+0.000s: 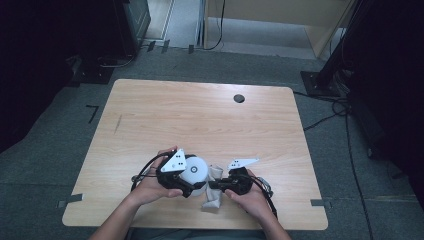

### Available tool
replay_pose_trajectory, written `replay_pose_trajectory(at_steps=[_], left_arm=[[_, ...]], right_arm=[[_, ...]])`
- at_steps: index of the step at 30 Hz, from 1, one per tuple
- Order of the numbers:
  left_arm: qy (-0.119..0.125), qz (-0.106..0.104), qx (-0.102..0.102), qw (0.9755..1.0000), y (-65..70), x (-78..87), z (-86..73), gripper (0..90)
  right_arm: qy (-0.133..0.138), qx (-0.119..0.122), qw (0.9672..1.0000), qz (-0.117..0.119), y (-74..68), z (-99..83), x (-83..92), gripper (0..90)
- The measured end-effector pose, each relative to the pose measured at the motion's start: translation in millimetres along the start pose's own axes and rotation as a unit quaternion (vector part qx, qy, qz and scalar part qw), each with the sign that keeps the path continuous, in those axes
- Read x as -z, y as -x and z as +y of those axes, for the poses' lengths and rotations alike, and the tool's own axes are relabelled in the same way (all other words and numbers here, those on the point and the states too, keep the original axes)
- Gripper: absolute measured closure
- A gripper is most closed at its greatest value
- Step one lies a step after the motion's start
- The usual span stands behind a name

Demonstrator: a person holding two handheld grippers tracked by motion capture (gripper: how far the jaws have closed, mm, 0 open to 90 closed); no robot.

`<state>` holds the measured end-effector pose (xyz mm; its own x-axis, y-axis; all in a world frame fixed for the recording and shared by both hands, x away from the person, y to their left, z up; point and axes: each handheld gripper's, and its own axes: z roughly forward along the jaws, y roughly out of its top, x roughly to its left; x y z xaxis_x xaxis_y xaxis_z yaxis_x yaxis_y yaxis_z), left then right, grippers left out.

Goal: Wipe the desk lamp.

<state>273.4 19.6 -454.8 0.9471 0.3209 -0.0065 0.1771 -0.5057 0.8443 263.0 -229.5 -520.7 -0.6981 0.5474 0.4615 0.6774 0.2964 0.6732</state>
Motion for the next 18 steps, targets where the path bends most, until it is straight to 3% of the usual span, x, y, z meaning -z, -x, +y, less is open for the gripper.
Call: replay_pose_trajectory(at_steps=[4, 9, 11, 14, 16, 17, 18], left_arm=[[0.0, 0.007, 0.004, 1.0, 0.8, -0.4, 0.6, 8.9], [-0.01, 0.05, 0.025, 0.9984, 2.9, 5.5, 6.1, 8.6], [-0.01, 0.053, 0.035, 0.9979, 5.1, 10.3, 10.1, 8.6], [-0.022, 0.082, 0.047, 0.9953, 12.8, 15.8, 18.9, 8.6], [-0.038, 0.121, 0.072, 0.9894, 20.4, 17.7, 26.1, 2.9], [-0.047, 0.151, 0.098, 0.9825, 25.1, 19.1, 29.8, 0.0], [-0.049, 0.177, 0.112, 0.9766, 30.1, 19.2, 31.7, 0.0]], right_arm=[[0.002, 0.013, 0.9998, -0.016, -1.9, 1.0, 0.6, 83.8], [0.016, 0.012, 0.9986, -0.049, 4.3, 2.3, 7.2, 83.7], [0.018, 0.009, 0.9981, -0.059, 8.0, 1.6, 10.5, 83.7], [0.02, 0.008, 0.9975, -0.068, 11.8, 0.8, 13.3, 83.7], [0.021, 0.008, 0.9974, -0.068, 12.9, 0.5, 13.4, 83.7], [0.021, 0.01, 0.9974, -0.069, 13.1, 0.5, 13.1, 83.6], [0.019, 0.01, 0.9974, -0.069, 12.9, 0.5, 12.8, 83.6]])
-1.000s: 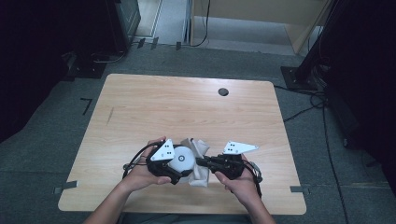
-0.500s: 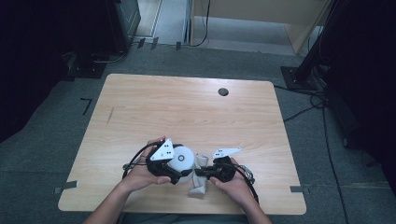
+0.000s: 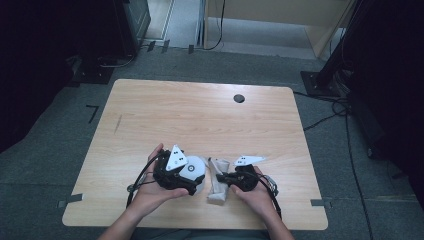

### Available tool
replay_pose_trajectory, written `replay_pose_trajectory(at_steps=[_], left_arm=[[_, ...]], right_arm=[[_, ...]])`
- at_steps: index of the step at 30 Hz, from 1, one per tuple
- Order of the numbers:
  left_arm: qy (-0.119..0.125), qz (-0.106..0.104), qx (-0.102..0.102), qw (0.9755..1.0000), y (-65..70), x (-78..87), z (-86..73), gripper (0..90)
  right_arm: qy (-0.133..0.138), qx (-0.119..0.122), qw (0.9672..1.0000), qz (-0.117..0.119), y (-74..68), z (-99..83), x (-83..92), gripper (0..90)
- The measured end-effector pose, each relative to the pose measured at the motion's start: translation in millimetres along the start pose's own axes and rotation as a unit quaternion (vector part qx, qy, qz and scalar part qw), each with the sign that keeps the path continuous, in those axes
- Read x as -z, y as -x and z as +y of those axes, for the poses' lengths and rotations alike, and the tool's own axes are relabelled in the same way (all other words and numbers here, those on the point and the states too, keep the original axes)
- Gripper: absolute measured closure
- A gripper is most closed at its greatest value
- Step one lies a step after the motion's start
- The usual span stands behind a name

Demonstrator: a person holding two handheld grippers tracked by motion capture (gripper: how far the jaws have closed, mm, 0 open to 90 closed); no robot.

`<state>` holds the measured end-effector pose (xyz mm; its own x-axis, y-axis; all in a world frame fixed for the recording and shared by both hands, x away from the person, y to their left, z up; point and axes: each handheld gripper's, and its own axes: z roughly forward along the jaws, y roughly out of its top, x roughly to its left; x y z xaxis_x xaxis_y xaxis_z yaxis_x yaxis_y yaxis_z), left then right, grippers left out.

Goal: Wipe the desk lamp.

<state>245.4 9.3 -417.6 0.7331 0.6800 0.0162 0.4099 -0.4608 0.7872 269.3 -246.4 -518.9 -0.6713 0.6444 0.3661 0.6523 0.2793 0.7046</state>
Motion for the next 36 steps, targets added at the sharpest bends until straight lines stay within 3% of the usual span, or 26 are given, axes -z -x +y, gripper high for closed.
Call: replay_pose_trajectory(at_steps=[1, 5, 7, 11, 13, 15, 18, 21, 25, 29, 32, 33, 36], left_arm=[[0.003, 0.027, 0.005, 0.9996, 7.9, 2.3, -1.2, 0.0], [-0.02, 0.086, 0.029, 0.9957, 23.8, -1.5, -9.5, 0.0], [-0.022, 0.09, 0.062, 0.9938, 22.2, -5.2, -16.2, 0.0], [-0.021, 0.11, 0.105, 0.9882, 23.7, -13.6, -23.4, 0.0], [-0.017, 0.115, 0.111, 0.987, 25.9, -15.7, -23.0, 0.0], [-0.005, 0.129, 0.125, 0.9838, 26.3, -18.3, -21.7, 0.0], [-0.002, 0.14, 0.123, 0.9824, 27.3, -22.6, -22.5, 0.2], [0.006, 0.15, 0.121, 0.9812, 29.7, -24.9, -26.0, 8.4], [0.013, 0.141, 0.112, 0.9836, 25.0, -24.6, -27.8, 8.7], [0.015, 0.111, 0.078, 0.9907, 17.7, -23.9, -28.8, 8.8], [0.018, 0.089, 0.052, 0.9945, 14.5, -22.8, -29.5, 8.9], [0.022, 0.068, 0.031, 0.997, 12.1, -21.7, -29.0, 8.8], [0.029, 0.015, -0.015, 0.9993, 5.4, -18.5, -26.7, 8.9]], right_arm=[[0.0, 0.001, 1.0, -0.001, -0.2, 0.0, -0.1, 83.6], [0.002, -0.001, 1.0, -0.002, 0.3, -0.3, -0.2, 83.5], [0.002, 0.0, 1.0, -0.001, 1.1, -0.4, 0.0, 83.6], [0.001, 0.001, 1.0, 0.0, 1.5, -0.7, -0.1, 83.6], [0.002, 0.001, 1.0, 0.001, 1.8, -0.7, -0.5, 83.6], [0.001, 0.001, 1.0, 0.002, 2.1, -0.6, -0.6, 83.5], [0.002, 0.0, 1.0, 0.001, 1.9, -0.6, -1.0, 83.5], [0.002, 0.0, 1.0, 0.001, 1.6, -0.5, -1.1, 83.5], [0.002, 0.001, 1.0, 0.001, 1.6, -0.5, -1.0, 83.5], [0.002, 0.001, 1.0, 0.0, 1.8, -0.4, -0.9, 83.5], [0.003, 0.003, 1.0, -0.004, 1.4, -0.2, -0.3, 83.6], [0.003, 0.003, 1.0, -0.004, 1.3, -0.1, 0.0, 83.5], [0.004, 0.002, 1.0, -0.005, 1.7, -0.2, 1.0, 83.6]])
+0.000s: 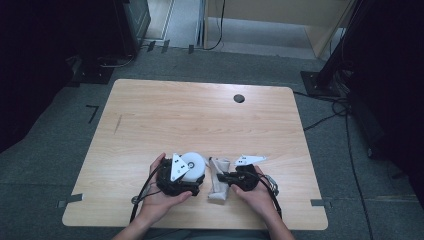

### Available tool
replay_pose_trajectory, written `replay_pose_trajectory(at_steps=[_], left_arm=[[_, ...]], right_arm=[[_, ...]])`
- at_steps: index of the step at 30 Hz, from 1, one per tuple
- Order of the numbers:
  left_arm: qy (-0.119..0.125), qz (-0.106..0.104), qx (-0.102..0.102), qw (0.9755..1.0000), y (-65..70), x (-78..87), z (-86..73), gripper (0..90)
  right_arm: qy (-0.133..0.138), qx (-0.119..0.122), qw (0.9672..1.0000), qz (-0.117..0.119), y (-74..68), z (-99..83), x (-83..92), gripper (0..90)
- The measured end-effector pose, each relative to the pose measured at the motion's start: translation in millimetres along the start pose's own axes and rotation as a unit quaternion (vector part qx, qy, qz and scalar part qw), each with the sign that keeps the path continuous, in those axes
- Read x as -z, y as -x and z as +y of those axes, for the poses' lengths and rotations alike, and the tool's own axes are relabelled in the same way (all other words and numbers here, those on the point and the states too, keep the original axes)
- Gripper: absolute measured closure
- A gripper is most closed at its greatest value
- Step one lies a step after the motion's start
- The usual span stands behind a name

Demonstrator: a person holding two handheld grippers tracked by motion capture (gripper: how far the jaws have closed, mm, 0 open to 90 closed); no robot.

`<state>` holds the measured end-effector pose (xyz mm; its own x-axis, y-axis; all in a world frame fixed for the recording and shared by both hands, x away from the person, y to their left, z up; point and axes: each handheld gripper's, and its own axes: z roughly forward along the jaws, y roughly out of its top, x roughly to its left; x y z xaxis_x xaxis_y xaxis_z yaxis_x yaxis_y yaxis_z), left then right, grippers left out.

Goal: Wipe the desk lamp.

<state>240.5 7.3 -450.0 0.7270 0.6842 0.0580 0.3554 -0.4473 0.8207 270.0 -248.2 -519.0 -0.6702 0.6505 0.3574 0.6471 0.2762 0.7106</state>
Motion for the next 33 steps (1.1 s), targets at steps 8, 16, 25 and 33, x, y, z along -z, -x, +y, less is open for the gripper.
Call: replay_pose_trajectory(at_steps=[8, 16, 25, 33], left_arm=[[0.036, -0.12, -0.07, 0.9897, -22.3, 5.0, -4.3, 8.9], [0.019, -0.167, -0.08, 0.9826, -36.8, -4.0, -9.7, 8.9], [0.015, -0.161, -0.089, 0.9829, -36.4, -8.8, -10.1, 8.8], [0.02, -0.157, -0.095, 0.9827, -35.6, -10.3, -12.7, 8.4]], right_arm=[[0.0, 0.0, 1.0, -0.001, 0.4, 0.0, 0.2, 83.5], [-0.004, -0.01, 0.9999, -0.003, -0.3, 0.8, -0.2, 84.0], [-0.016, -0.001, 0.9998, 0.014, -14.0, 2.1, -2.8, 84.7], [0.002, 0.006, 0.9992, 0.039, -34.9, 6.9, -7.3, 85.0]])
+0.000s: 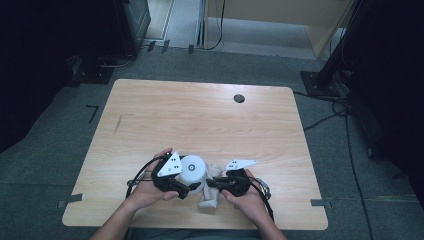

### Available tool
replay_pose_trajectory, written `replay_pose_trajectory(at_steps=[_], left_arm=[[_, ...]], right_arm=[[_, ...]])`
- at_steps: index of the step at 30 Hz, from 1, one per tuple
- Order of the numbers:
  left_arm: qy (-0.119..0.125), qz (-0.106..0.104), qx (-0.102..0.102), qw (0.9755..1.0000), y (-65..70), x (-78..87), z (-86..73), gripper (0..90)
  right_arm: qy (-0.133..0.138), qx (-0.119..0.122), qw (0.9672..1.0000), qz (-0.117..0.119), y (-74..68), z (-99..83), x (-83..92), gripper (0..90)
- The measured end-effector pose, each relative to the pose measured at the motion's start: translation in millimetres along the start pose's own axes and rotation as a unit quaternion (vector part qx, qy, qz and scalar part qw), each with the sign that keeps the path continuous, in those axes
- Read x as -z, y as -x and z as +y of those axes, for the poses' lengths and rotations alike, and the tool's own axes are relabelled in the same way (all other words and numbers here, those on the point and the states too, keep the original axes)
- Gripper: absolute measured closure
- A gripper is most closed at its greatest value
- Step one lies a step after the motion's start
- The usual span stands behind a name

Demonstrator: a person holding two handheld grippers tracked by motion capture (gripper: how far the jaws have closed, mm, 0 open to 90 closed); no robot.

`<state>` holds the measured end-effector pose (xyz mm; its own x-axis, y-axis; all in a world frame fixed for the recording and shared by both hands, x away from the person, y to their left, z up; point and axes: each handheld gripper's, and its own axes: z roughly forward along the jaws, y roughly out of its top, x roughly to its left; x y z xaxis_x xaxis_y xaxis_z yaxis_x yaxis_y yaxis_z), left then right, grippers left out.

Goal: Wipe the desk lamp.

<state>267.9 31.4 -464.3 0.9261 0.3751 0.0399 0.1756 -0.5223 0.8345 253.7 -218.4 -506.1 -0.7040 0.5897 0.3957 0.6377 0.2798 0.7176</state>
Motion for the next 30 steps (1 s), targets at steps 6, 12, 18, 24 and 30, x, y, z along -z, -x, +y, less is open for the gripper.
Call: replay_pose_trajectory(at_steps=[6, 12, 18, 24, 30], left_arm=[[0.001, -0.001, 0.001, 1.0, 0.0, -0.3, -0.5, 8.4], [0.002, 0.0, 0.003, 1.0, 0.1, -0.6, -0.9, 8.4], [0.004, -0.003, 0.001, 1.0, 1.1, -1.7, -0.5, 8.4], [0.004, -0.004, 0.002, 1.0, 1.0, -1.7, -0.6, 8.5], [0.004, -0.004, 0.002, 1.0, 0.6, -1.5, -0.8, 8.5]], right_arm=[[0.047, -0.008, 0.9986, 0.026, -8.3, 9.2, 16.9, 85.2], [0.106, 0.014, 0.9932, 0.045, -24.2, 23.5, 40.4, 85.1], [0.122, 0.055, 0.9902, 0.039, -39.1, 32.1, 47.3, 85.1], [0.114, 0.037, 0.9918, 0.044, -25.8, 23.4, 43.4, 85.1], [0.068, -0.001, 0.9967, 0.044, -5.9, 7.2, 20.8, 85.1]])
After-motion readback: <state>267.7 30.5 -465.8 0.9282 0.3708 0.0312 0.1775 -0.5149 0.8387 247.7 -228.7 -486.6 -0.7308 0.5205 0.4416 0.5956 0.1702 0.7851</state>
